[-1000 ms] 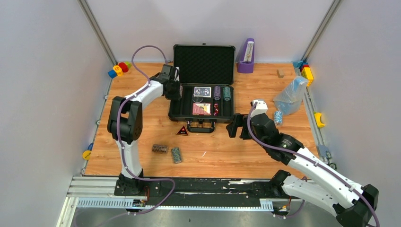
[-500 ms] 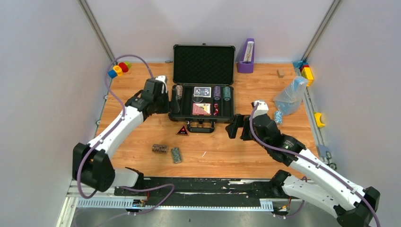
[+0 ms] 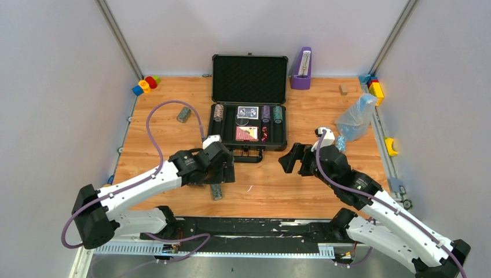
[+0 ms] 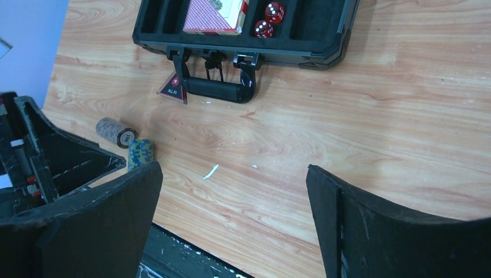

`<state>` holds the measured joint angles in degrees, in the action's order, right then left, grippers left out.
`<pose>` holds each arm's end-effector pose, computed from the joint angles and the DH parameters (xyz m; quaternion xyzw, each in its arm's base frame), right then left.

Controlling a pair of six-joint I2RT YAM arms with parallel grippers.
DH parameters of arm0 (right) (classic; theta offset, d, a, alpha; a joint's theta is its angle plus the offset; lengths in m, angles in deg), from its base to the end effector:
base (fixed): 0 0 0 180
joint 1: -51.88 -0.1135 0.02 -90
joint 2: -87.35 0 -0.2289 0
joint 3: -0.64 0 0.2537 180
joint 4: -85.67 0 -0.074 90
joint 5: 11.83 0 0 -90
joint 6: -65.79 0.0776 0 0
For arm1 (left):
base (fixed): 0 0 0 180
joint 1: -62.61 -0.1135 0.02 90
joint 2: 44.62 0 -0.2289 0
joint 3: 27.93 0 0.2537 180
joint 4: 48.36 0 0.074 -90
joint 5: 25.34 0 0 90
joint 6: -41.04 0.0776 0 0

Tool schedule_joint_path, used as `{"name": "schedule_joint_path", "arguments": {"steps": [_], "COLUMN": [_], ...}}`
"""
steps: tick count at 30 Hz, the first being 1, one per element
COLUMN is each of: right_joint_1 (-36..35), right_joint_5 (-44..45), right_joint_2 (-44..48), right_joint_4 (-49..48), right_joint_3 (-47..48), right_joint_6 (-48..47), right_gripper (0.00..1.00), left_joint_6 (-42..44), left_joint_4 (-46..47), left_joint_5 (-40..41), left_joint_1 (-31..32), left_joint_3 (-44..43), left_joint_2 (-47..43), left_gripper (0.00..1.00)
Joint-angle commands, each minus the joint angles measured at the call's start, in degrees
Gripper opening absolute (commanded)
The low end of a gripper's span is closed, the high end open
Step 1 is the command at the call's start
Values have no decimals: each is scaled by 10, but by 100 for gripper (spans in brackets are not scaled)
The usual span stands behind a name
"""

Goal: Pack up texas hold em set

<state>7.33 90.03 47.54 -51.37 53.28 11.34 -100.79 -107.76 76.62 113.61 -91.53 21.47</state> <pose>0.1688 0.1438 0.2411 -0.0162 0.8633 0.2508 0.4376 0.1707 -0.1852 0.1795 -0.0323 0.9646 -0.1258 0.2296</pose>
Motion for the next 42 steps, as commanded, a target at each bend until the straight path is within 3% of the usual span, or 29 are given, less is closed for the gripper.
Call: {"name": "schedule_joint_path", "arguments": {"steps": [1, 4, 10, 17, 25, 27, 30, 34, 38, 42], "right_joint_1": [1, 1, 1, 1, 1, 1, 1, 1, 1, 1], "right_joint_5": [-9, -7, -8, -1, -4, -4, -5, -8, -9, -11], "right_joint_2": [22, 29, 42, 54, 51, 50, 51, 53, 53, 53], "right_joint_4": [-4, 2, 11, 28, 28, 28, 28, 28, 28, 26], "right_joint_3": [-11, -13, -12, -8, -9, -9, -9, -11, -11, -13], "right_joint_6": [21, 19, 14, 6, 8, 6, 5, 5, 5, 6], "right_gripper": [97, 97, 97, 97, 97, 96, 96, 96, 96, 96], "left_joint_6": [-181, -250, -259, -269, -251, -252, -248, -201, -166, -138], "left_joint_4": [-83, -96, -52, 20, 46, 50, 40, 31, -5, 10], "left_joint_5": [101, 98, 91, 109, 146, 153, 166, 164, 164, 143], "left_joint_1": [73, 87, 101, 101, 100, 101, 101, 100, 100, 101], "left_joint_3": [14, 34, 45, 82, 82, 79, 72, 47, 4, -5], "left_joint_2": [-24, 12, 96, 97, 103, 109, 114, 116, 135, 179], "left_gripper": [100, 99, 85, 67, 60, 56, 35, 25, 26, 38]}}
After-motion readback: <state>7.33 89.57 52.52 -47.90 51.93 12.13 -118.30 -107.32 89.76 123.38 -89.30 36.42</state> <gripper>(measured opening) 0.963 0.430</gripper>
